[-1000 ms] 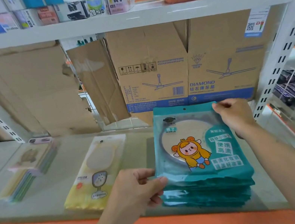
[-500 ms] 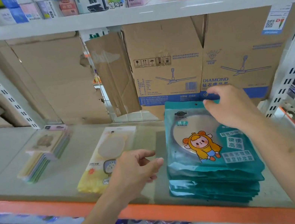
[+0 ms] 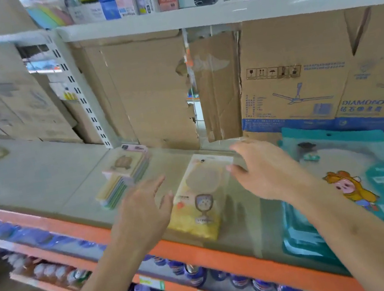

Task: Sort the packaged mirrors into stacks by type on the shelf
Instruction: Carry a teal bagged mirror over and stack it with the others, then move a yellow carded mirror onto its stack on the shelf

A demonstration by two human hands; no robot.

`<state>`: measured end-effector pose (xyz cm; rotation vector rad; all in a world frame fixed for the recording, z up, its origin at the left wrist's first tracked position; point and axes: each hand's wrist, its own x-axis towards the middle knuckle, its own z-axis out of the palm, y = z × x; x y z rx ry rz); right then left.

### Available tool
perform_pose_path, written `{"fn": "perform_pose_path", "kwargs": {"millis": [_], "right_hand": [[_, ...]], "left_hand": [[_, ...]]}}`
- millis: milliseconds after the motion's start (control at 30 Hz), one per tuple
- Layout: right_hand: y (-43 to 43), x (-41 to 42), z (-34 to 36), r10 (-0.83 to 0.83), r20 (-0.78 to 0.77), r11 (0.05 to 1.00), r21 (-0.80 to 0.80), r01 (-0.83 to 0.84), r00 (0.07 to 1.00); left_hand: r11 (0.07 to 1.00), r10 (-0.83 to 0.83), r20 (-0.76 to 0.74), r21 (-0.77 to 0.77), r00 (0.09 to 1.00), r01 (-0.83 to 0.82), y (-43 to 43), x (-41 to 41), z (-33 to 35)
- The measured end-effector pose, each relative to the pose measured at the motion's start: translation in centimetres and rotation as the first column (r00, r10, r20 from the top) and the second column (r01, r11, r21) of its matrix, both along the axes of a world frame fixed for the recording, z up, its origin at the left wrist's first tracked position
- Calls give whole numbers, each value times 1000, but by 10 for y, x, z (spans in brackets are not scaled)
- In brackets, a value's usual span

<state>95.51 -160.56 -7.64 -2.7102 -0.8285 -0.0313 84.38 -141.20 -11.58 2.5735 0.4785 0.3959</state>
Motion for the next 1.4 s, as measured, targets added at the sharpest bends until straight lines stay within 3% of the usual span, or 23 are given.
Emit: {"fn": "perform_pose_path", "kwargs": {"millis": [367, 667, 900, 1400], "right_hand": [[143, -56, -24, 91, -146, 991, -86, -104, 985], [234, -83, -30, 163, -113, 986, -2, -164, 980], [286, -98, -39, 139, -143, 986, -69, -150, 980], [398, -95, -62, 171, -165, 983, -42, -180, 971]], "left_hand": [[992, 57, -87, 120, 995, -46, 119, -42, -14], [979, 169, -114, 134, 979, -153, 207, -84, -23], [971, 213, -94, 129, 973, -200, 265, -112, -29], [956, 282, -91, 110, 955, -271, 368, -113, -47]]}}
